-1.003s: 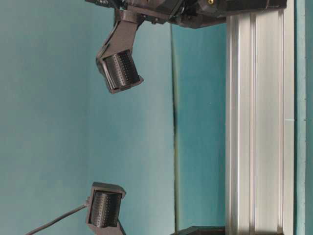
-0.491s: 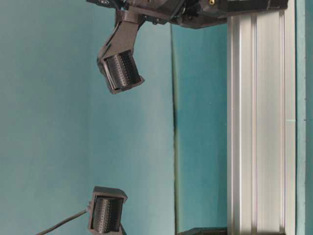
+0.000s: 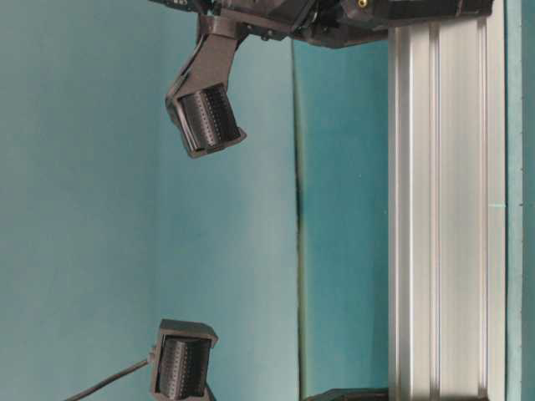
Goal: Lift the metal rail with both hands.
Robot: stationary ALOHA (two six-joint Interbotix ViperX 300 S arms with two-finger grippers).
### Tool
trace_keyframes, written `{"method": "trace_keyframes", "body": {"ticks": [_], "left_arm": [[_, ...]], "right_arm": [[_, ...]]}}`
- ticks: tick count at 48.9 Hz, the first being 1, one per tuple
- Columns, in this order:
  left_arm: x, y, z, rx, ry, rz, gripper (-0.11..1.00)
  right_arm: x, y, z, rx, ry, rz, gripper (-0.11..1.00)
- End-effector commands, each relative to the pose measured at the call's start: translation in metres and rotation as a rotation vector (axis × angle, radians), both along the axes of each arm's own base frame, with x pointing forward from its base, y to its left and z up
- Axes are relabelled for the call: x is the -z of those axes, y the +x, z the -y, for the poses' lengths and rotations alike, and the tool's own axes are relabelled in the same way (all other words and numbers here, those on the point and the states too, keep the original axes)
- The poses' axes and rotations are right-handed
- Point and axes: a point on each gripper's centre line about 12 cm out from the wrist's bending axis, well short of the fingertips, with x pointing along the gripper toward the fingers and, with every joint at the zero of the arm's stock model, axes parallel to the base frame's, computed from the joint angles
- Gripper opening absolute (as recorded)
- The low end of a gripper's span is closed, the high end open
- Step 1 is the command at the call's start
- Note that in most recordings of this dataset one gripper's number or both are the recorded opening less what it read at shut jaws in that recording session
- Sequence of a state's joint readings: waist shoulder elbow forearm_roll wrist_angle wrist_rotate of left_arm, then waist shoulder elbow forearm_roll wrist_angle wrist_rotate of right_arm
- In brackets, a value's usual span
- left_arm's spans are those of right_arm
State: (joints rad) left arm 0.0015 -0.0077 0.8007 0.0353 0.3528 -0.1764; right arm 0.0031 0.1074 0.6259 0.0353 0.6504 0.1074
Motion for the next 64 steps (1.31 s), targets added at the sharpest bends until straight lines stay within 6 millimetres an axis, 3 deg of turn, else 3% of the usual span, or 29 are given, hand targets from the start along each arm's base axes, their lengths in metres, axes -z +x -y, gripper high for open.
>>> {"method": "trace_keyframes", "body": {"ticks": [1, 3, 11, 13, 17, 23, 28, 43, 56, 64], "left_arm": [[0.001, -0.001, -0.002, -0.038, -0.016, -0.007, 0.37], [0.000, -0.001, -0.001, -0.035, -0.015, -0.006, 0.40], [0.001, -0.001, 0.000, -0.026, -0.013, -0.006, 0.86], [0.001, -0.001, 0.000, -0.023, -0.011, -0.004, 0.90], [0.001, -0.001, 0.000, -0.023, -0.012, 0.000, 0.86], [0.000, 0.000, 0.000, -0.020, -0.011, 0.012, 0.86], [0.000, 0.000, 0.000, -0.017, -0.010, 0.014, 0.88], [-0.009, -0.001, 0.001, -0.010, -0.007, 0.035, 0.93], [-0.048, -0.006, 0.000, -0.012, -0.006, 0.120, 0.93], [-0.080, -0.015, 0.000, -0.011, -0.006, 0.207, 0.93]], "right_arm": [[0.013, -0.009, -0.002, 0.025, 0.012, -0.048, 0.39], [0.013, -0.009, -0.002, 0.022, 0.012, -0.050, 0.39], [0.013, -0.012, -0.002, 0.019, 0.013, -0.068, 0.39], [0.013, -0.012, -0.002, 0.020, 0.014, -0.071, 0.39], [0.013, -0.011, -0.002, 0.022, 0.013, -0.066, 0.44], [0.013, -0.012, -0.002, 0.028, 0.014, -0.068, 0.78], [0.012, -0.012, -0.002, 0.014, 0.006, -0.069, 0.95], [-0.005, -0.011, 0.005, 0.003, -0.022, -0.025, 0.96], [-0.040, -0.009, 0.014, 0.028, -0.025, 0.087, 0.96], [-0.074, -0.005, 0.014, 0.031, -0.027, 0.190, 0.96]]}}
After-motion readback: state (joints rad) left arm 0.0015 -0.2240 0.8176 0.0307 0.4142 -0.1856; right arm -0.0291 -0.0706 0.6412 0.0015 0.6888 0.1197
